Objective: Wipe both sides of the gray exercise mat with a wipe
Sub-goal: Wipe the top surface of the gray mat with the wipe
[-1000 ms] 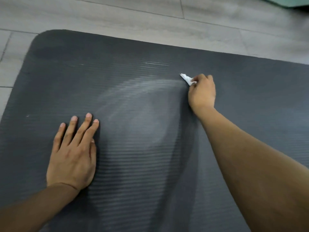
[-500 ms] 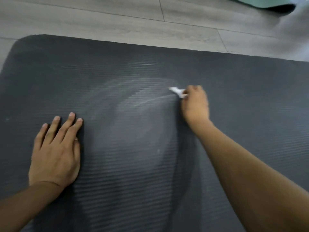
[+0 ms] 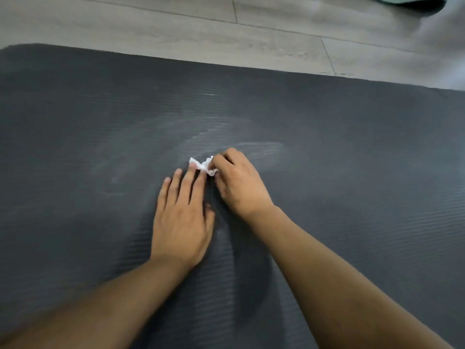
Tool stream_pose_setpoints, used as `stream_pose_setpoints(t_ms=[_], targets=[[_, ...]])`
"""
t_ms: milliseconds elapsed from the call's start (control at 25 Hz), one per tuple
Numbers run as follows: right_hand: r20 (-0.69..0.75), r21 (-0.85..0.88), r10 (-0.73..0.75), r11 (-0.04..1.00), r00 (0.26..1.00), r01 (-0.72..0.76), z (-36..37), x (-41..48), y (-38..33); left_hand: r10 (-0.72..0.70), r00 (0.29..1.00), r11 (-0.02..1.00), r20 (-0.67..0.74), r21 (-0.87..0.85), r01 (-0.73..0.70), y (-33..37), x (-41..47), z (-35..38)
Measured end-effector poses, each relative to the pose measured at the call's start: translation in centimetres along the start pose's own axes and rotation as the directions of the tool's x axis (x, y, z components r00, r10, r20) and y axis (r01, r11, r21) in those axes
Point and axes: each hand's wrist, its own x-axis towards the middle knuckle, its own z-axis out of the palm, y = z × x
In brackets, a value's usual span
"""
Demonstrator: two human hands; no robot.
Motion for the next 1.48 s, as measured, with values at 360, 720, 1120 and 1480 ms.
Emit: stream_pose_setpoints(t_ms=[360,720,1120,1480], targets=[[-0.370,0.100,0.561,0.816,0.740,-0.569,-3.0,5.2,11.7,-0.064,0.997,0.989,0.052,0.140,0.057,1.9,0.9,1.8],[-0.283,-0.178,0.447,0.845,0.849,-0.504,-7.3,3.9,20.6,-0.073,0.995,0.983,0.074,0.174,0.060,2.0,1.2,1.6],[0.031,0.117,0.045,0.992,0.999,-0.048,-1.9,2.3,6.6,-0.066,0.997,0.977,0.045,0.205,0.055,2.1,1.1,1.7],[-0.434,0.041,0.655,0.700,0.618,-0.713,-9.3,-2.7,25.6,-0.063,0.998,0.973,0.029,0.223,0.055,2.3,1.2,1.9]])
